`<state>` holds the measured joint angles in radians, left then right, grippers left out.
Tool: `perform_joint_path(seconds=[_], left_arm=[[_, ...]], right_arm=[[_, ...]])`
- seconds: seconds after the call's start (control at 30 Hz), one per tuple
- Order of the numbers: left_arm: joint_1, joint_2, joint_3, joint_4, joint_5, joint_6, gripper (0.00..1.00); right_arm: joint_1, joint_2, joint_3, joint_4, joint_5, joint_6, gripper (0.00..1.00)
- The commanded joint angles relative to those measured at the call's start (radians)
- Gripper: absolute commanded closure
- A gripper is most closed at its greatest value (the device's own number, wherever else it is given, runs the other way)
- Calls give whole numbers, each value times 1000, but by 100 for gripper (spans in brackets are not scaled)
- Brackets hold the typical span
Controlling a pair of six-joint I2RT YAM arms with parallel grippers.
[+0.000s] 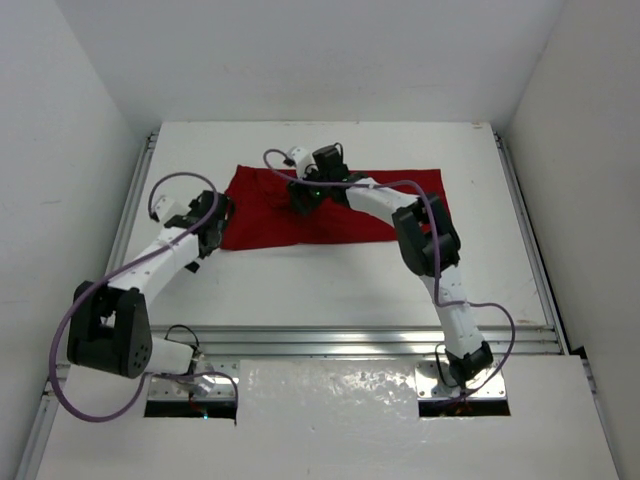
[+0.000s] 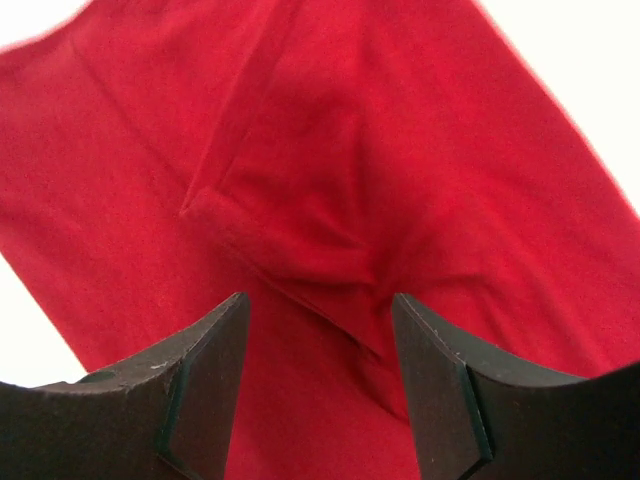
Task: Fold and stack the t-shirts
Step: Fold the other side of the tshirt into a rectangle
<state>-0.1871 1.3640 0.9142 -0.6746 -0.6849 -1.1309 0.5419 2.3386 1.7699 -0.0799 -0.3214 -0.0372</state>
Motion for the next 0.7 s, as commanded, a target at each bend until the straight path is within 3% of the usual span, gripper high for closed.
perform_joint_path(seconds=[0.0, 0.2, 0.43, 0.47, 0.5, 0.57, 0.6, 0.63, 0.67], left_arm=[[9, 27, -95, 164, 140, 14, 0], [12, 96, -221, 475, 274, 109, 0], [12, 167, -198, 529, 225, 117, 1], [12, 179, -192, 532, 232, 117, 4], [12, 196, -178, 537, 237, 117, 16], [14, 239, -164, 541, 258, 118, 21], [12, 250, -163, 546, 262, 118, 30], [14, 262, -166, 552, 265, 118, 31], [14, 265, -170, 561, 262, 120, 46]], right_arm=[[27, 31, 91, 32, -7, -135, 39], [41, 25, 62, 98, -10, -170, 38], [53, 47, 74, 112, -11, -182, 42], [53, 54, 92, 109, -11, -182, 45], [53, 60, 94, 114, -13, -179, 56], [53, 73, 100, 117, -22, -179, 68], [52, 76, 103, 117, -28, -176, 76], [53, 76, 106, 118, -36, -176, 80], [53, 74, 103, 130, -45, -176, 86]])
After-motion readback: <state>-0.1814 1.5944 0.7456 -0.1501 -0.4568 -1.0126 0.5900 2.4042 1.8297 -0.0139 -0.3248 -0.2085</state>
